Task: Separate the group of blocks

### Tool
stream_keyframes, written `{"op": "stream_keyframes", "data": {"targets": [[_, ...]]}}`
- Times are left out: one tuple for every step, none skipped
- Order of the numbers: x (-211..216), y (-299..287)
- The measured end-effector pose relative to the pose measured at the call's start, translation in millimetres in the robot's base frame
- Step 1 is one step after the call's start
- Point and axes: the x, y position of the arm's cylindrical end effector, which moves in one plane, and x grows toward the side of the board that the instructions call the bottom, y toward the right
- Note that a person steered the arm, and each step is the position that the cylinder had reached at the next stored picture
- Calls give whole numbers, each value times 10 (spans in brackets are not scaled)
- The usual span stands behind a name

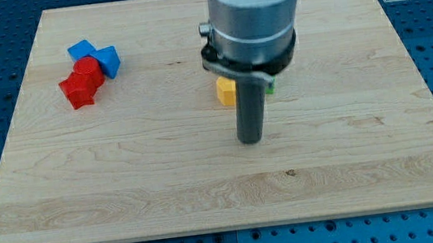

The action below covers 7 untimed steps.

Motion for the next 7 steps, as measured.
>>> {"op": "stream_keyframes", "data": {"targets": [[-278,-3],[-311,-3],[-463,-123],[-526,-222],[-761,-252],[-911,-152],[-907,11]]}}
